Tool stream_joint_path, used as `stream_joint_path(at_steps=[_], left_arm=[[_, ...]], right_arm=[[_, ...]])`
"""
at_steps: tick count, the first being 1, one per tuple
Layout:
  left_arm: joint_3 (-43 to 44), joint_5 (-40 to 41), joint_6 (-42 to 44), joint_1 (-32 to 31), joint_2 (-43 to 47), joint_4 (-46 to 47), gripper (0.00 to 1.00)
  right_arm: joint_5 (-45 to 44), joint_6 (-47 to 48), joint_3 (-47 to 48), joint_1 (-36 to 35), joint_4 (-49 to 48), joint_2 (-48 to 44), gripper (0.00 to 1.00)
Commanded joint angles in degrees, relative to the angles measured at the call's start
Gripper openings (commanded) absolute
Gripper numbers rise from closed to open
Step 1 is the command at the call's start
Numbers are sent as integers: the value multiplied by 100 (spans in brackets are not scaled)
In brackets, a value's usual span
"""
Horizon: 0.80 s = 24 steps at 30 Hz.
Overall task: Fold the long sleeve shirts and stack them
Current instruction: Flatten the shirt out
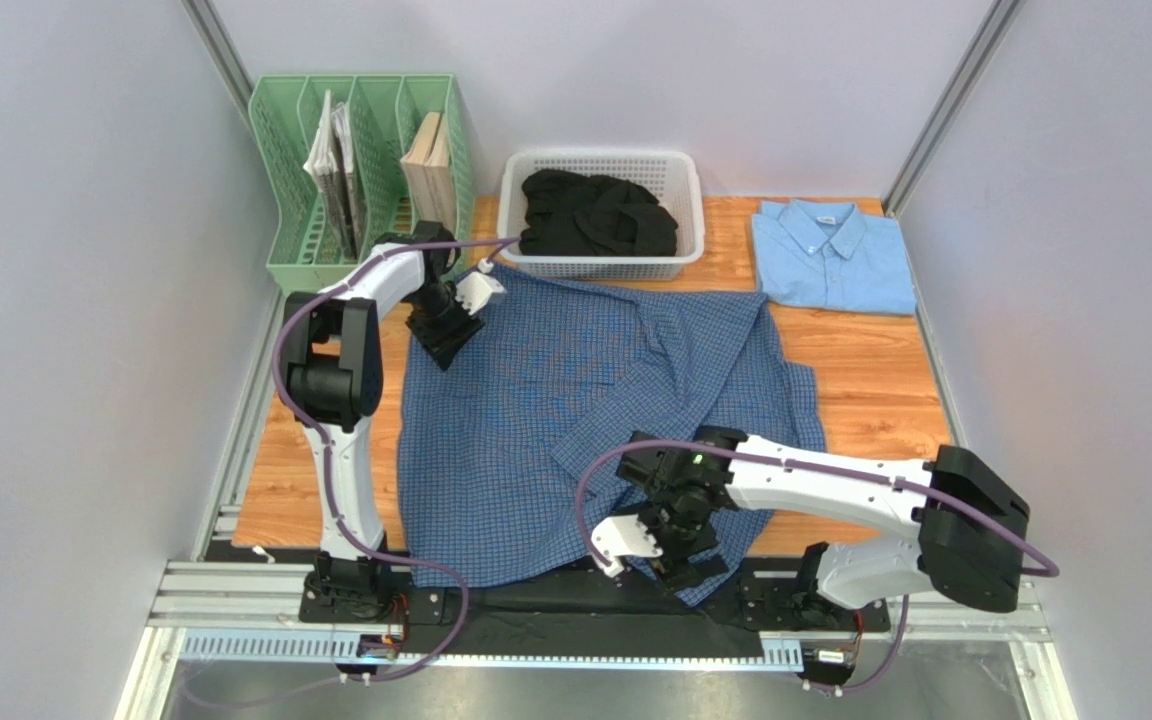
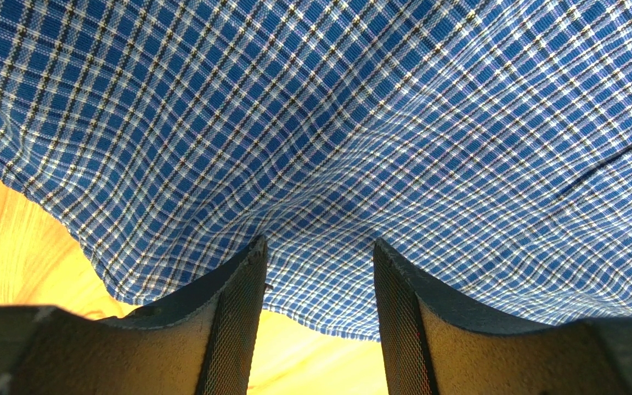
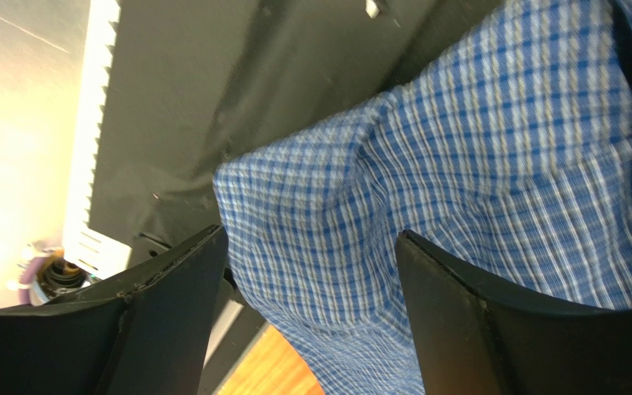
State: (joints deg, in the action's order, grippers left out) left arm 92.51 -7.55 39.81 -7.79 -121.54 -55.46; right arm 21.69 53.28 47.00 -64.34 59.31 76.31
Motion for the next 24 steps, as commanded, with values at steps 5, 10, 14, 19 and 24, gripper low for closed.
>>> stream_joint_path(at_steps=[5,10,14,19,24], left_arm=[[-137,-36,-9,50,-11,106,56],[-172,-27,35,111,-28,158,52],[-154,-27,44,155,-46,202,49],[-128,-62,18,173,-63,211,47],[-189,-141,-35,164,-37,220,47]], right_arm=[[502,-634,380,-773,-122,593,60],[599,-222,345,-800,625,947,21],[643,226,327,-826,1466,728,0],[451,116,476,-949,1839,324,0],[11,-756,845,-941,715,445,66]])
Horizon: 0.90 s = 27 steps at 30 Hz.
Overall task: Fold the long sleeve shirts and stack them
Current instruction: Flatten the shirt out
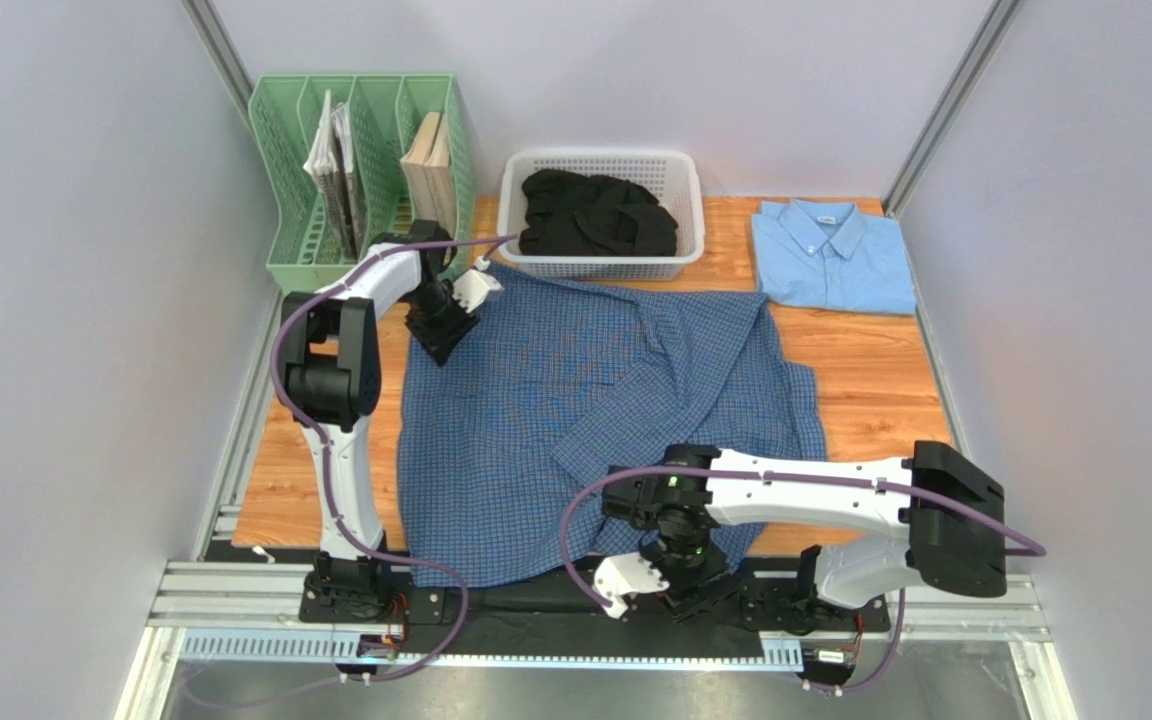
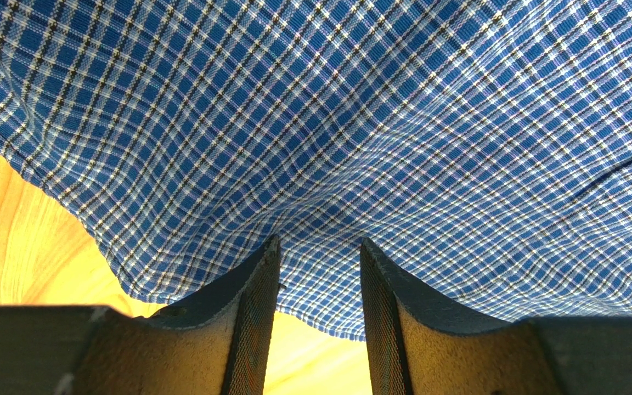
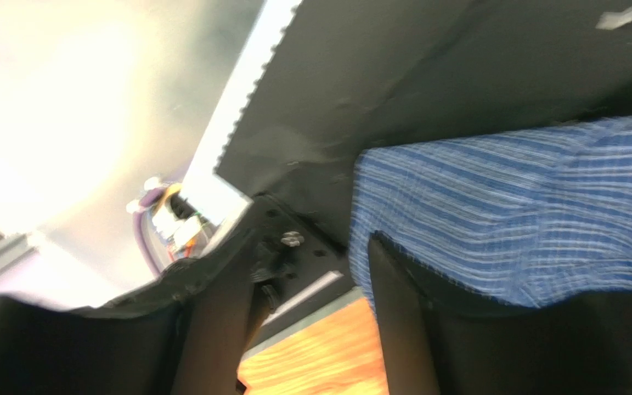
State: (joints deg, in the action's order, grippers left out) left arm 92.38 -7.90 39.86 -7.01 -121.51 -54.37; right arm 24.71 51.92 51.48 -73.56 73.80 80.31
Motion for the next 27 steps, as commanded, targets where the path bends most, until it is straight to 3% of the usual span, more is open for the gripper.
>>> stream_joint_path(at_steps=[1,4,7,9,10,11,14,19,24,27], left_arm=[[-176,-98,-39,94,-39,111,47],[-238,-80,-4,94,22,128,47],[-247,-62,31,94,22,137,47],[-238,-71,31,85,22,155,47],[-229,-80,31,94,14,155,47],[-229,-80,31,85,5,155,47],[-220,-80,40,85,-21,163,43],[-124,-106,5,94,-100,146,31],[-27,-97,-22,94,-162,128,29],[8,-89,-13,94,-171,102,29]], right_arm=[[-370,-770,441,-27,-901,281,68],[-660,-1227,459,-27,-1568,634,79],[-932,-1395,284,-27,-1895,1012,79],[-1082,-1369,152,-27,-2106,1301,74],[-1074,-1317,91,-27,-2037,1416,66],[-978,-1229,81,-27,-1932,1513,37],[-593,-930,63,-35,-1300,1637,0],[305,254,169,-106,517,1119,0],[526,784,125,-370,1224,1012,0],[649,1047,221,-545,1558,1205,9]])
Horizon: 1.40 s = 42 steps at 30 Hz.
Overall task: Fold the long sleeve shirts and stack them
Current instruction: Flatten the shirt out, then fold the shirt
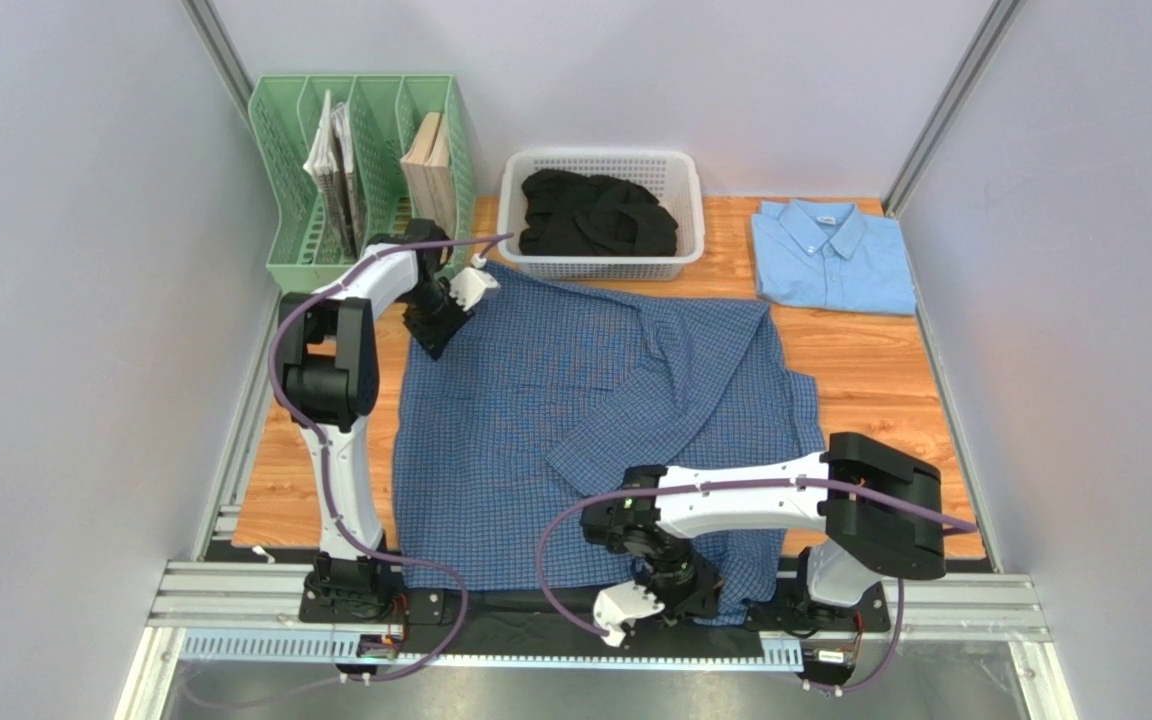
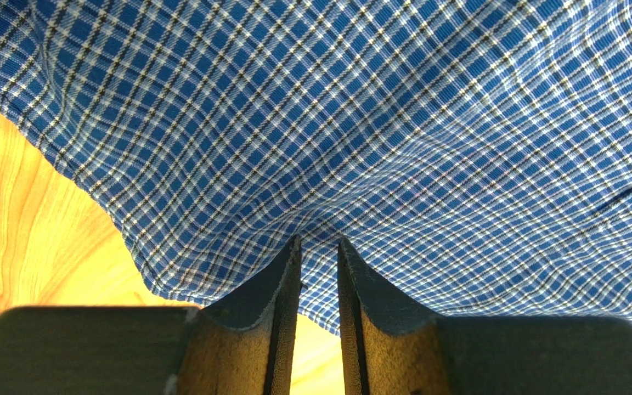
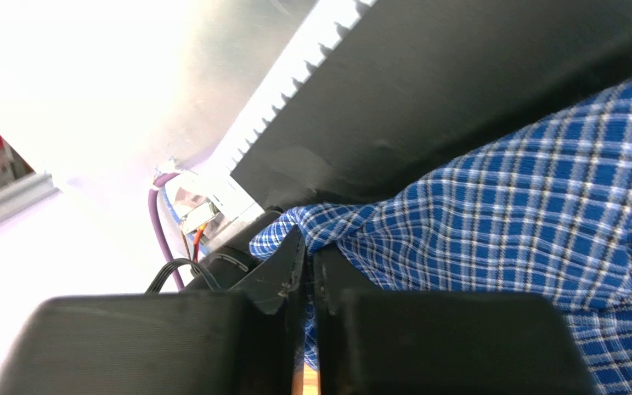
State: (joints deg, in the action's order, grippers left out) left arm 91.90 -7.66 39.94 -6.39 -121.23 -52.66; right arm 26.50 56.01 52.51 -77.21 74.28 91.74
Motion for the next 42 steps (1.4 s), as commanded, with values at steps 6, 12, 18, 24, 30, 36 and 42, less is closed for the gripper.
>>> stream_joint_path(at_steps=[6,12,18,24,30,36,42], left_arm=[[39,-200,48,33,-129,-183,31],[-189,-1456,154,24,826,-323,53],[-295,-2599,146,112,1697,-464,67],[-304,-3838,-522,568,2295,-113,70],[-401,-4024,-980,981,2762,529,74],[-602,-3989,-1269,1131,3165,1081,86],[-1560,-3663,-1833,1193,4000,2530,89]], right_arm=[[418,544,416,-436,1801,19,46],[320,18,1874,1308,1582,-498,61],[-29,-951,2326,3008,-631,-851,56],[-435,-1197,2018,2923,-2047,-430,61],[-1243,-943,771,2466,-3550,-403,76],[-1648,-1180,602,2421,-4316,-44,76],[-1771,-1171,638,2386,-4483,142,73]])
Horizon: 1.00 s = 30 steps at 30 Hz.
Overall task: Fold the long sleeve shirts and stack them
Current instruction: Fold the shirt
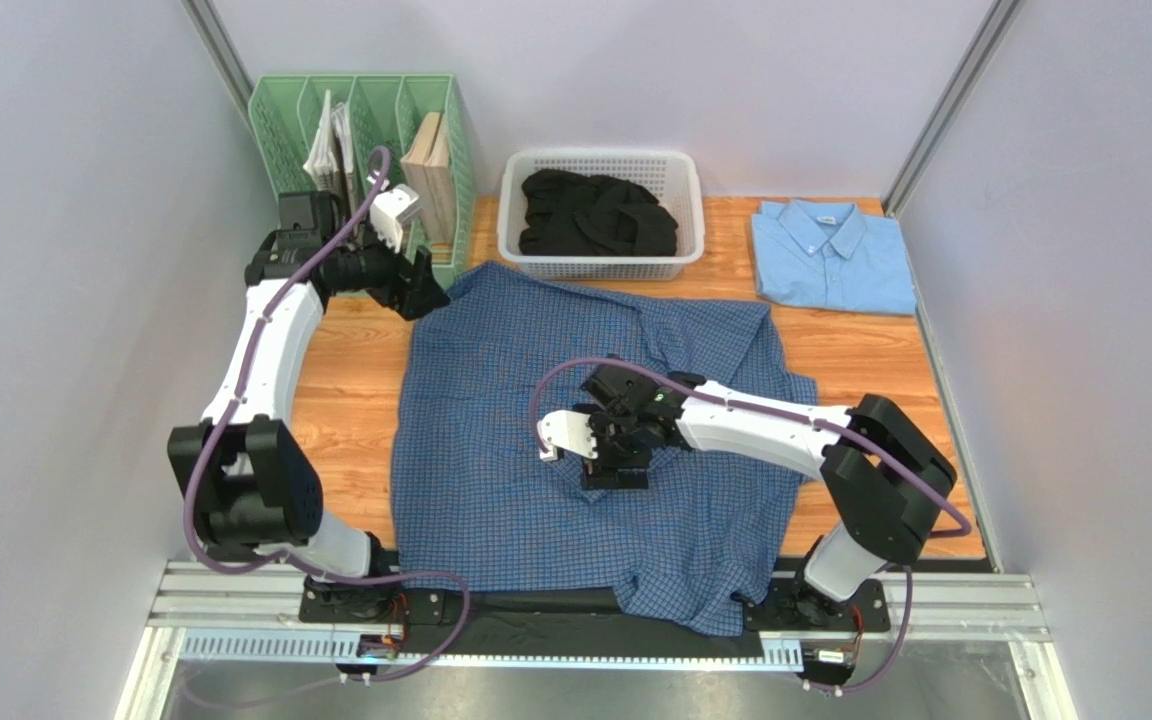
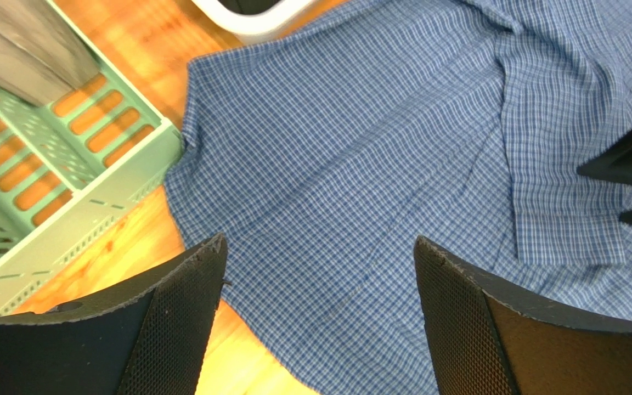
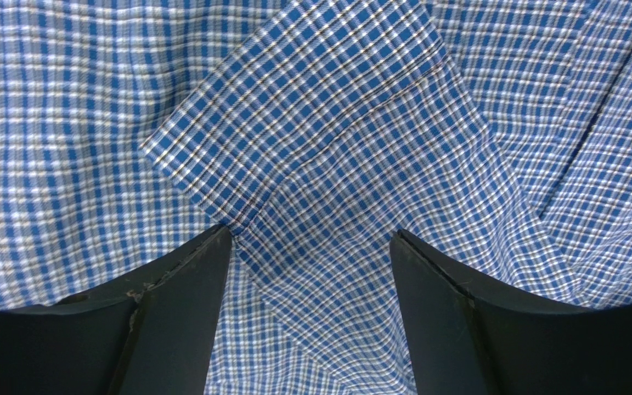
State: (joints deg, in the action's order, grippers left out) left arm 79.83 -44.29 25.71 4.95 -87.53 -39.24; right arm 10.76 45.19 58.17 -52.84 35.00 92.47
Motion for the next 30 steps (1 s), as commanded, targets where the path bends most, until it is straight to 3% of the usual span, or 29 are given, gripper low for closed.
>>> stream_joint_path(at_steps=[1,2,6,11,16,19,22,25,26,30], left_arm=[[-554,-26,-409,59,727,1322,89],[-661,-88,-427,59,806,1462,99],[-891,-150,-585,59,1045,1868,99],[-197,-308,-95,59,528,694,99],[340,-457,83,76,113,14,99],[296,-501,258,76,139,-22,99],[278,-283,451,76,192,48,99],[270,-150,908,76,157,267,99],[244,-132,1092,68,96,468,99],[881,447,2461,-117,-571,50,98]], right_arm=[[-198,-37,28,-68,-573,96,73],[-189,-2,10,-95,-574,96,73],[117,51,-69,-156,-329,-123,72],[409,192,-306,-288,-161,-475,72],[269,201,-351,-350,-362,-151,67],[163,122,-219,-315,-407,61,56],[163,87,-183,-271,-398,-35,38],[163,52,0,-262,-153,-228,14],[172,51,71,-253,48,-316,0],[250,-27,475,-122,384,-826,0]])
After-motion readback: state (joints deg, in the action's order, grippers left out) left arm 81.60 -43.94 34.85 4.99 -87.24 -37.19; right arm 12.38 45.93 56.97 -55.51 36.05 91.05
